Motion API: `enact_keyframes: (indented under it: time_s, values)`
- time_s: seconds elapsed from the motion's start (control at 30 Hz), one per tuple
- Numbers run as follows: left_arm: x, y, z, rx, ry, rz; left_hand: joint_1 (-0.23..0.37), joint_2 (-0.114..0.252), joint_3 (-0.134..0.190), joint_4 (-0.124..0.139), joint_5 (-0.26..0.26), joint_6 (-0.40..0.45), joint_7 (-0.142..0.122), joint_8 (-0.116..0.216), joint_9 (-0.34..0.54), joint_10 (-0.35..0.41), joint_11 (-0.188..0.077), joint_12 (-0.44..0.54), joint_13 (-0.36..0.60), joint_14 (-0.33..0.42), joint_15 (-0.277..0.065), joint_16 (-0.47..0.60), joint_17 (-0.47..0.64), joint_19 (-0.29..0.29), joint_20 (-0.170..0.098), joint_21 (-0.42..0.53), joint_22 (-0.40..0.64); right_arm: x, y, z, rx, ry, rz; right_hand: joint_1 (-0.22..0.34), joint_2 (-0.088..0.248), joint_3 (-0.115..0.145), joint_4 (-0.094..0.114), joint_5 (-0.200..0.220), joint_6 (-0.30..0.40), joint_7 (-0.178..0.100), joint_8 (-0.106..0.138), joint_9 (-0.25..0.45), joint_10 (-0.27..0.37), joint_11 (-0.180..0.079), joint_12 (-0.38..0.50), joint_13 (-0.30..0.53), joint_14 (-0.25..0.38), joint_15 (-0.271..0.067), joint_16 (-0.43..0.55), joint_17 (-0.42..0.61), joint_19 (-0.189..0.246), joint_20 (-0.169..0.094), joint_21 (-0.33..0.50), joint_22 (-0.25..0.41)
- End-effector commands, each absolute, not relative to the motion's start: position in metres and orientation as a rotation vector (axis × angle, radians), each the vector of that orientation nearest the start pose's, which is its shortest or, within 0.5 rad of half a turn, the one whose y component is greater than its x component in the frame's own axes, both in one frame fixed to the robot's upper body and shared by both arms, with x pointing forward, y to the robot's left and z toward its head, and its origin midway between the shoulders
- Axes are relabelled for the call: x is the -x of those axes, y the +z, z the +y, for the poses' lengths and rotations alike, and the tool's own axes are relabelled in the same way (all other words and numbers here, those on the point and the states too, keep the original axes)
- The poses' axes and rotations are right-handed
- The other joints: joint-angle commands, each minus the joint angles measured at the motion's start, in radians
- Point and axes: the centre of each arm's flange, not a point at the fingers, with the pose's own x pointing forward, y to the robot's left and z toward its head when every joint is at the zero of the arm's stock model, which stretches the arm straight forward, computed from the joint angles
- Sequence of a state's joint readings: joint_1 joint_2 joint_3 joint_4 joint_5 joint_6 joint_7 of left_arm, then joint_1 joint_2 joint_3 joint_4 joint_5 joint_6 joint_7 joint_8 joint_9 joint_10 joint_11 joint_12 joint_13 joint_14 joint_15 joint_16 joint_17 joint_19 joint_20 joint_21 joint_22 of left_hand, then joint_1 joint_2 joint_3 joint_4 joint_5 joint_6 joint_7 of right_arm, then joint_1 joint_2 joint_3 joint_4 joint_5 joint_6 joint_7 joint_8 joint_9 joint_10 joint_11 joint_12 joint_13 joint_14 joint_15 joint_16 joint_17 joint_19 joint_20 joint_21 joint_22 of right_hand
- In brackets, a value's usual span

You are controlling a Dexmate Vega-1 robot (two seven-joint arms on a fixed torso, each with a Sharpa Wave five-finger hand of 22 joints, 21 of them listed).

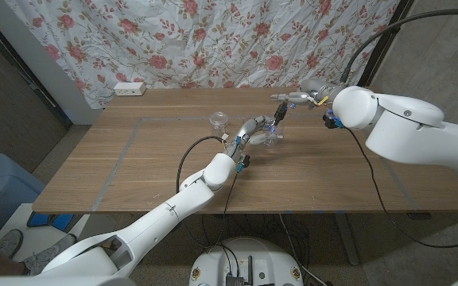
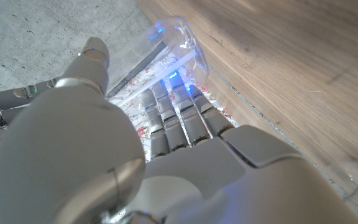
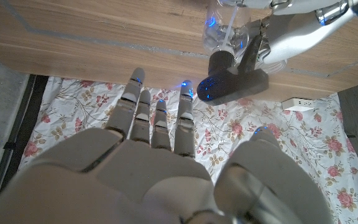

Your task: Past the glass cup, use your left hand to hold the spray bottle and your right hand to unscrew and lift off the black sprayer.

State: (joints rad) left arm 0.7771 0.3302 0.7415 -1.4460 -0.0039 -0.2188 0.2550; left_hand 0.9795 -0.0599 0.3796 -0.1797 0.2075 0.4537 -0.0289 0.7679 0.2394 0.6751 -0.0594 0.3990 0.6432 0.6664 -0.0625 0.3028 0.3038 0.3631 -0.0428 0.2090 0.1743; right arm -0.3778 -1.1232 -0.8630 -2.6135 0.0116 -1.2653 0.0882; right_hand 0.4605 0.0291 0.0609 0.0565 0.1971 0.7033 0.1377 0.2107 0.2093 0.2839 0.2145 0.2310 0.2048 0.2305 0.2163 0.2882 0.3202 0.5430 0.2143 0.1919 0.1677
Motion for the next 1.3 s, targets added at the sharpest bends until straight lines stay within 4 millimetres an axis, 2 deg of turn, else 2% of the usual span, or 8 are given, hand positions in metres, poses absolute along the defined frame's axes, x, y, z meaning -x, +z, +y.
enact_keyframes:
  time_s: [0.03, 0.1, 0.2, 0.3, 0.43, 0.5, 0.7, 1.3]
  values:
    - [-0.601, -0.043, 0.038, -0.457, -0.361, -0.774, -0.027, 0.183, 0.017, 0.01, 0.0, 0.028, -0.024, 0.192, 0.001, 0.09, -0.083, 0.004, 0.001, 0.01, -0.125, -0.006, 0.005, 0.01, -0.034, -0.002, 0.005, -0.446, 0.1, -0.18, 1.314, 0.009, -0.26, 0.004, 0.002, -0.001, -0.008, 0.005, -0.003, 0.001, -0.001, 0.004, 0.0, 0.003, -0.007, -0.001, 0.005, -0.004, -0.003, 0.0, 0.002, -0.001, -0.001, 0.001]
    - [-0.6, -0.043, 0.038, -0.458, -0.361, -0.775, -0.027, 0.183, 0.017, 0.01, 0.0, 0.028, -0.025, 0.192, 0.001, 0.09, -0.083, 0.004, 0.001, 0.009, -0.125, -0.006, 0.005, 0.01, -0.034, -0.002, 0.005, -0.446, 0.099, -0.18, 1.313, 0.008, -0.254, 0.024, 0.003, 0.007, -0.025, 0.009, -0.005, 0.001, -0.001, 0.003, 0.0, 0.003, -0.009, -0.001, 0.004, -0.005, -0.007, -0.002, 0.001, -0.002, -0.003, 0.001]
    - [-0.601, -0.043, 0.038, -0.457, -0.364, -0.775, -0.028, 0.183, 0.017, 0.01, 0.0, 0.028, -0.024, 0.192, 0.001, 0.09, -0.083, 0.004, 0.001, 0.009, -0.125, -0.007, 0.005, 0.01, -0.034, -0.002, 0.005, -0.447, 0.099, -0.18, 1.315, 0.009, -0.249, 0.029, 0.004, 0.009, -0.029, 0.009, -0.007, -0.001, -0.001, 0.004, 0.0, 0.003, -0.01, -0.001, 0.005, -0.005, -0.007, -0.003, 0.001, -0.002, -0.003, 0.001]
    - [-0.601, -0.043, 0.037, -0.456, -0.365, -0.775, -0.029, 0.183, 0.018, 0.011, 0.0, 0.028, -0.025, 0.193, 0.001, 0.091, -0.082, 0.004, 0.002, 0.01, -0.125, -0.007, 0.004, 0.01, -0.033, -0.002, 0.005, -0.447, 0.099, -0.179, 1.315, 0.012, -0.242, 0.05, 0.009, 0.019, -0.047, 0.011, -0.012, -0.003, -0.001, 0.005, -0.002, 0.002, -0.013, -0.002, 0.006, -0.005, -0.01, -0.005, 0.002, -0.002, -0.003, 0.001]
    - [-0.601, -0.043, 0.037, -0.456, -0.368, -0.774, -0.029, 0.183, 0.018, 0.01, 0.001, 0.028, -0.026, 0.193, 0.002, 0.09, -0.083, 0.004, 0.002, 0.011, -0.124, -0.008, 0.004, 0.01, -0.033, -0.002, 0.005, -0.449, 0.099, -0.179, 1.315, 0.018, -0.231, 0.079, 0.017, 0.034, -0.072, 0.01, -0.02, -0.006, -0.002, 0.006, -0.003, 0.0, -0.016, -0.002, 0.007, -0.005, -0.014, -0.007, 0.002, -0.002, -0.004, 0.001]
    - [-0.6, -0.043, 0.037, -0.456, -0.368, -0.775, -0.031, 0.184, 0.018, 0.011, 0.0, 0.029, -0.026, 0.194, 0.002, 0.091, -0.083, 0.004, 0.001, 0.011, -0.123, -0.008, 0.004, 0.01, -0.032, -0.002, 0.005, -0.45, 0.099, -0.178, 1.318, 0.019, -0.229, 0.104, 0.024, 0.047, -0.093, 0.007, -0.023, -0.007, -0.001, 0.008, -0.003, 0.0, -0.018, -0.002, 0.007, -0.004, -0.017, -0.009, 0.001, -0.002, -0.004, 0.001]
    - [-0.6, -0.044, 0.037, -0.453, -0.368, -0.772, -0.032, 0.185, 0.019, 0.011, 0.0, 0.029, -0.024, 0.194, 0.001, 0.091, -0.082, 0.003, 0.002, 0.011, -0.123, -0.009, 0.004, 0.011, -0.032, -0.002, 0.005, -0.453, 0.099, -0.178, 1.321, 0.018, -0.215, 0.142, 0.032, 0.066, -0.125, 0.003, -0.026, -0.013, 0.001, 0.01, -0.003, -0.009, -0.02, -0.001, 0.009, -0.007, -0.02, -0.011, 0.006, -0.003, -0.003, 0.001]
    - [-0.599, -0.046, 0.038, -0.448, -0.369, -0.768, -0.038, 0.187, 0.019, 0.013, 0.0, 0.029, -0.025, 0.195, 0.0, 0.094, -0.081, 0.002, 0.001, 0.012, -0.123, -0.01, 0.005, 0.012, -0.031, -0.002, 0.005, -0.457, 0.098, -0.175, 1.332, -0.005, -0.198, 0.211, 0.044, 0.101, -0.183, -0.006, -0.011, -0.033, 0.011, 0.017, 0.008, -0.029, -0.018, -0.001, 0.022, -0.026, -0.021, -0.014, 0.024, -0.019, 0.0, 0.0]
